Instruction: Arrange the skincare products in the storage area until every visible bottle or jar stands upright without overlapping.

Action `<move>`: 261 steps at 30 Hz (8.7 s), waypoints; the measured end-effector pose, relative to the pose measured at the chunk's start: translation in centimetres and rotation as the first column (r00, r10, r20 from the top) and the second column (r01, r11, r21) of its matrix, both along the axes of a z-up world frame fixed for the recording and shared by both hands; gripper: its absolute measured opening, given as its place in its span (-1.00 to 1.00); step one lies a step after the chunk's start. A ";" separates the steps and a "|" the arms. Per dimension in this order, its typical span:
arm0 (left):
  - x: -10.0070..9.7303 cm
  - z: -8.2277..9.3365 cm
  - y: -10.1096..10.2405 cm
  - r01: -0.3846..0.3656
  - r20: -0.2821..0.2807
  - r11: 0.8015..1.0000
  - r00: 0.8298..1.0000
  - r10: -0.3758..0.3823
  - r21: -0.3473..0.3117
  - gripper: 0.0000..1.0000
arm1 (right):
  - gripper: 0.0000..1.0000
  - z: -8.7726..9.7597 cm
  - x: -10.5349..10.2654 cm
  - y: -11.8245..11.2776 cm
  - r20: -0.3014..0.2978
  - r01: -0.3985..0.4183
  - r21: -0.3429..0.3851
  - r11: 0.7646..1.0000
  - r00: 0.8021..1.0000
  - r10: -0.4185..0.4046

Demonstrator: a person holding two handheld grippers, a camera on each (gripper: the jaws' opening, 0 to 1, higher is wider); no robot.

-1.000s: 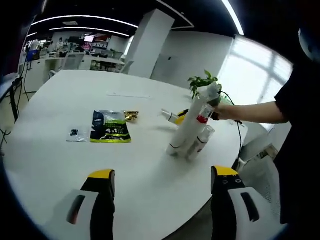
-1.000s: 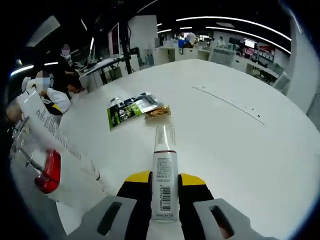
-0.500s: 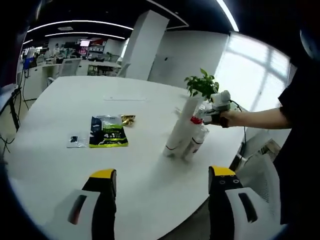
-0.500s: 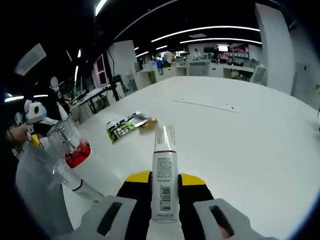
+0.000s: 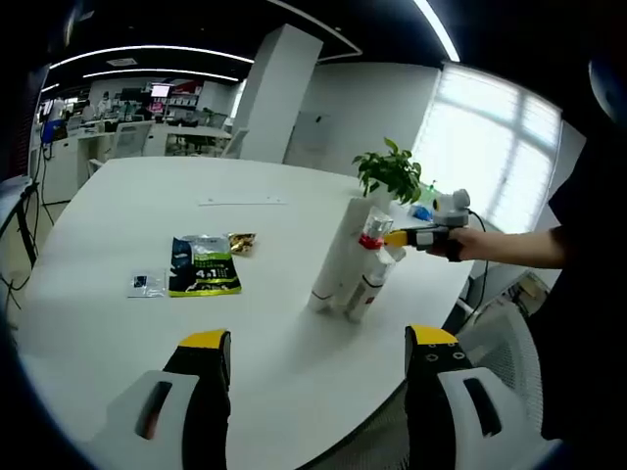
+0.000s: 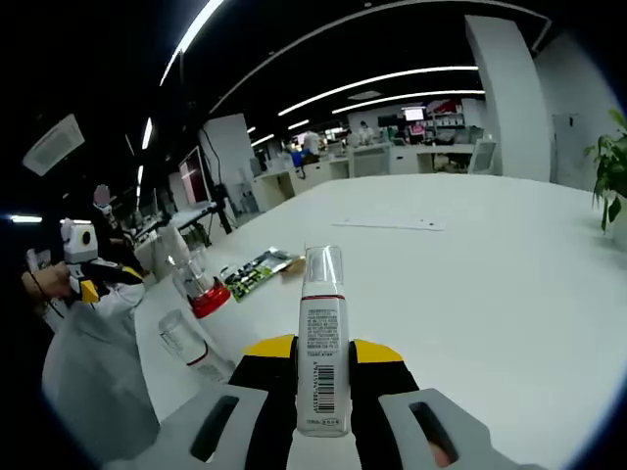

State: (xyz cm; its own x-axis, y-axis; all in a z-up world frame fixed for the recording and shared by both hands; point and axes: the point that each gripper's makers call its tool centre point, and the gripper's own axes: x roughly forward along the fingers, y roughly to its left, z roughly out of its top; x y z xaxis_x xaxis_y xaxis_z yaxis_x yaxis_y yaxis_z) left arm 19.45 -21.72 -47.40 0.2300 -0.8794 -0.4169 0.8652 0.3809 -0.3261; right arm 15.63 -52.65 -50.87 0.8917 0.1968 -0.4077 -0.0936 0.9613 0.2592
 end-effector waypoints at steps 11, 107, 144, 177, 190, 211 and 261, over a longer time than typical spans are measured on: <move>-1.1 1.3 -0.6 0.024 0.007 0.999 1.000 -0.024 -0.031 0.32 | -0.81 3.4 -3.6 1.8 0.116 0.008 0.111 0.994 0.993 -0.021; -12.5 6.1 -7.9 0.608 0.275 0.767 0.717 -0.641 0.203 -0.62 | -0.78 3.4 -7.3 26.3 0.038 -0.694 -0.181 0.697 0.703 0.710; -9.6 3.6 -10.2 0.635 0.299 0.701 0.634 -0.713 0.326 -0.59 | -0.44 -0.4 -6.1 23.1 -0.045 -0.539 -0.135 0.832 0.842 0.538; -3.6 -1.3 -14.0 0.638 0.270 0.700 0.647 -0.713 0.321 -0.59 | 0.60 0.2 -5.4 18.5 -0.029 -0.303 -0.065 0.951 0.953 0.301; -2.7 -2.3 -15.1 0.624 0.274 0.723 0.669 -0.691 0.297 -0.59 | 0.75 0.1 -5.3 18.0 -0.030 -0.273 -0.043 0.961 0.962 0.272; -1.5 -2.8 -16.0 0.610 0.287 0.741 0.683 -0.672 0.281 -0.57 | 0.85 -0.1 -5.3 17.6 -0.036 -0.262 -0.029 0.965 0.965 0.261; -2.2 1.7 -10.6 0.440 0.303 0.879 0.825 -0.477 0.183 -0.02 | 0.98 0.3 -4.8 17.4 -0.009 -0.243 -0.018 0.970 0.970 0.243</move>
State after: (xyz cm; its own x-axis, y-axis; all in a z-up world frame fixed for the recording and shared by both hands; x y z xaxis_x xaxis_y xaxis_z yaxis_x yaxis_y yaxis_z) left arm 17.21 -32.37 -45.74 -0.0500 -0.8752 -0.4812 0.9971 -0.0718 0.0270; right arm 10.80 -35.28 -50.60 0.8154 0.3991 -0.4193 -0.3231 0.9148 0.2423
